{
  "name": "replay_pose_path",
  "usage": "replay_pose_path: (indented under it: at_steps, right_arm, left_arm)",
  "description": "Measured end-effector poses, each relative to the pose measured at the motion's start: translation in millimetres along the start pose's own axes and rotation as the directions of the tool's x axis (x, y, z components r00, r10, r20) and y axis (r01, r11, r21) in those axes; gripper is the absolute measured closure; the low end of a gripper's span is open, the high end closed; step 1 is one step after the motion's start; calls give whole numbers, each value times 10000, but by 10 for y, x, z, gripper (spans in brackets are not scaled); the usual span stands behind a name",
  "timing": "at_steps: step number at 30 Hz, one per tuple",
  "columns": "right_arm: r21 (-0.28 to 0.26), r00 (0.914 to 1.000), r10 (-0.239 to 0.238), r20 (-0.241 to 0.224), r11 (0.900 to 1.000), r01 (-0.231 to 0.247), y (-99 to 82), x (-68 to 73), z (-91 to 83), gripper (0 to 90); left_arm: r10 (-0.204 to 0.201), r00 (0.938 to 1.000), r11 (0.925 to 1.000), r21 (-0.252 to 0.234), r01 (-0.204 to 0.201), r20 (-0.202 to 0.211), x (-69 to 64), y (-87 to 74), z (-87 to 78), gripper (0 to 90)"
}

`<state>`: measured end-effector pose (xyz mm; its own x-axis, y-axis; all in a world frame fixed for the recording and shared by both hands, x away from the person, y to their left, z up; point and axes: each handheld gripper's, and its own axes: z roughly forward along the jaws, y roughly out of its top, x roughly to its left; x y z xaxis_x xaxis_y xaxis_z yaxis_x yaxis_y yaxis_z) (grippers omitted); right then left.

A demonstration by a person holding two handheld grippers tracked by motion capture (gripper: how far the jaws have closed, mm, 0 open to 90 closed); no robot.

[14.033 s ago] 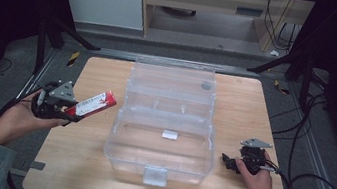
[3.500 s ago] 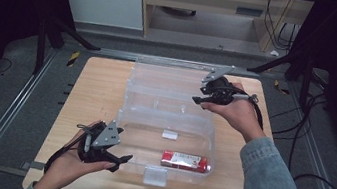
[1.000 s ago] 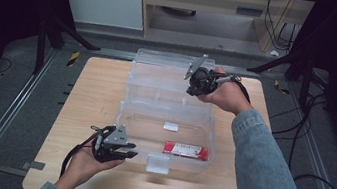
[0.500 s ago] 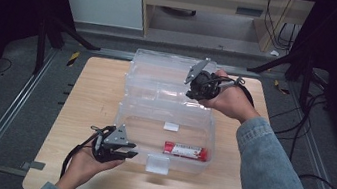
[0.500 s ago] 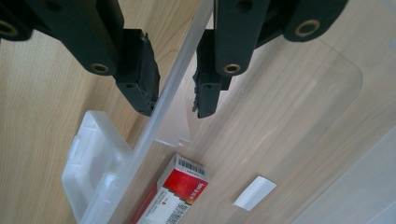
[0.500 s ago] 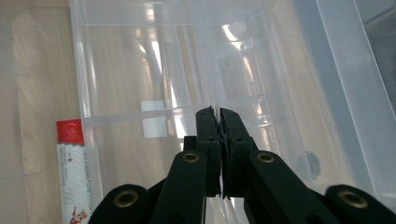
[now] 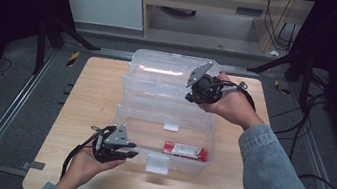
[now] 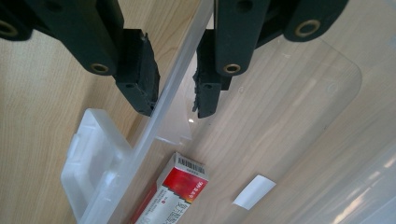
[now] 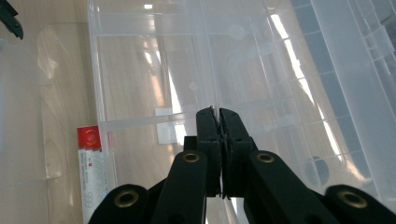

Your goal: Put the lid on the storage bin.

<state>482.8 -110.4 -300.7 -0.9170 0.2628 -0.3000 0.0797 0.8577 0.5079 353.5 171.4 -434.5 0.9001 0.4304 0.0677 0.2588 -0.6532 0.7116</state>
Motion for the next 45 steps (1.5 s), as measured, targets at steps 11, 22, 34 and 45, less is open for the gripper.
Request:
replay_pose_path:
  at_steps: [11, 22, 34, 45]
  right_arm:
    - [140, 10000, 53, 76, 9999, -54, 18, -170, 60, 874]
    - [-210, 9998, -8, 213, 9998, 13, -19, -14, -35, 875]
    - [-651, 9999, 31, 101, 9979, -24, -75, 163, -117, 877]
    - [-804, 9999, 86, 79, 9967, -79, -135, 338, -173, 875]
  left_arm:
    - [-181, 9996, 9998, -73, 180, -204, 50, 81, 93, 702]
    - [-160, 9996, 9998, -112, 158, -227, 45, 80, 97, 699]
    - [-125, 9997, 9999, -86, 123, -230, 43, 80, 96, 698]
    - [-133, 9996, 9999, -110, 131, -232, 41, 78, 98, 696]
